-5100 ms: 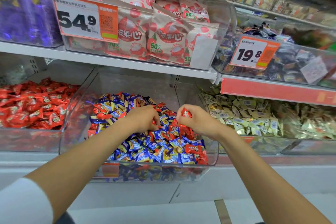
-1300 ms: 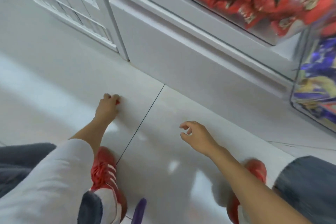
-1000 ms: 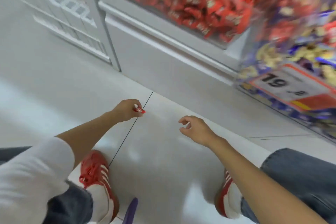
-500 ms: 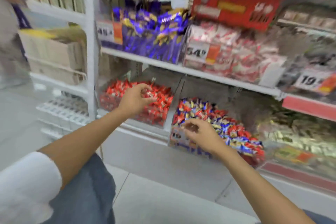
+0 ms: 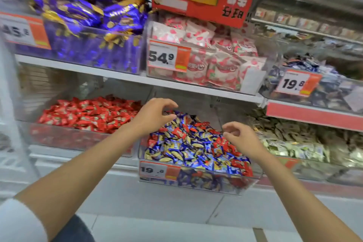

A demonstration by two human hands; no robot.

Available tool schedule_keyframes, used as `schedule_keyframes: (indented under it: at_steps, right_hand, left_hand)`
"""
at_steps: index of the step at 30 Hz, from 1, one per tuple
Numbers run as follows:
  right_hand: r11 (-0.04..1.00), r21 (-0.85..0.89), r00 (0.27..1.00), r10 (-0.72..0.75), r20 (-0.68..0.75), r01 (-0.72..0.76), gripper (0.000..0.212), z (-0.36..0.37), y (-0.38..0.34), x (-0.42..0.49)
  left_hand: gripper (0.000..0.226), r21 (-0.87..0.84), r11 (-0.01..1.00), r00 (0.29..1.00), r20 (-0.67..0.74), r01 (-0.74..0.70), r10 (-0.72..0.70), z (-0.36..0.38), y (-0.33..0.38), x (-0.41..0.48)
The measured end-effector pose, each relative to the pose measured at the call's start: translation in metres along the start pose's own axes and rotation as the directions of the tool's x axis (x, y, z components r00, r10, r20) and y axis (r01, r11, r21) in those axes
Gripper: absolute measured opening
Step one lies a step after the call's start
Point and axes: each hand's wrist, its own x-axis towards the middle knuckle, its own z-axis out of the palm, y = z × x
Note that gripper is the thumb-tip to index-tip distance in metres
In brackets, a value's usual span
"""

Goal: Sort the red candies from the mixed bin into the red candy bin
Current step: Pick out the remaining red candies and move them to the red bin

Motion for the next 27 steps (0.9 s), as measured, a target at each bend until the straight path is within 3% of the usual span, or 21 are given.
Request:
schedule_keyframes:
  at_steps: [2,4,6,8,13,17,19,21,22,27]
  right_hand:
    - [1.0,0.01,0.999,0.023,0.037,-0.023,0.014,-0.004,0.011,0.002]
    - [0.999,0.029,0.997,0.028,0.065,-0.03,0.015,-0.004,0.018,0.009]
    - [0.998,0.054,0.997,0.027,0.076,-0.032,0.016,-0.003,0.021,0.023]
    - [0.997,0.064,0.994,0.028,0.108,-0.035,0.017,0.005,0.022,0.04]
    - [0.999,0.033,0.96,0.012,0.279,-0.022,0.03,0.049,0.02,0.086]
    - [0.996,-0.077,0.92,-0.005,0.393,0.038,0.062,0.083,0.024,0.107]
    - [0.988,-0.132,0.93,-0.025,0.368,0.079,0.044,0.093,0.026,0.112]
    - [0.996,-0.055,0.944,-0.043,0.327,0.065,0.019,0.092,0.026,0.113]
    - [0.999,0.003,0.945,-0.041,0.324,0.042,0.016,0.087,0.025,0.112]
    - [0.99,0.128,0.968,0.017,0.249,-0.051,0.022,0.04,0.025,0.09]
  left_hand:
    - [0.03,0.01,1.0,0.985,0.173,-0.029,0.027,0.021,0.018,0.008]
    - [0.039,0.133,0.99,0.931,0.364,-0.043,-0.009,0.043,0.016,0.015]
    - [0.031,0.273,0.96,0.893,0.445,-0.056,-0.074,0.056,0.003,0.02]
    - [0.006,0.332,0.942,0.908,0.406,-0.048,-0.097,0.06,-0.008,0.025]
    - [0.031,0.471,0.878,0.897,0.42,-0.086,-0.138,0.066,-0.016,0.033]
    - [0.01,0.406,0.913,0.95,0.3,-0.049,-0.083,0.065,-0.016,0.04]
    - [0.005,0.262,0.965,0.961,0.261,0.015,-0.086,0.06,-0.014,0.041]
    - [0.01,0.095,0.992,0.974,0.205,0.083,-0.101,0.059,-0.01,0.04]
    - [0.013,0.042,0.994,0.975,0.198,0.099,-0.105,0.06,-0.008,0.04]
    - [0.034,0.132,0.988,0.931,0.344,0.082,-0.123,0.078,0.002,0.044]
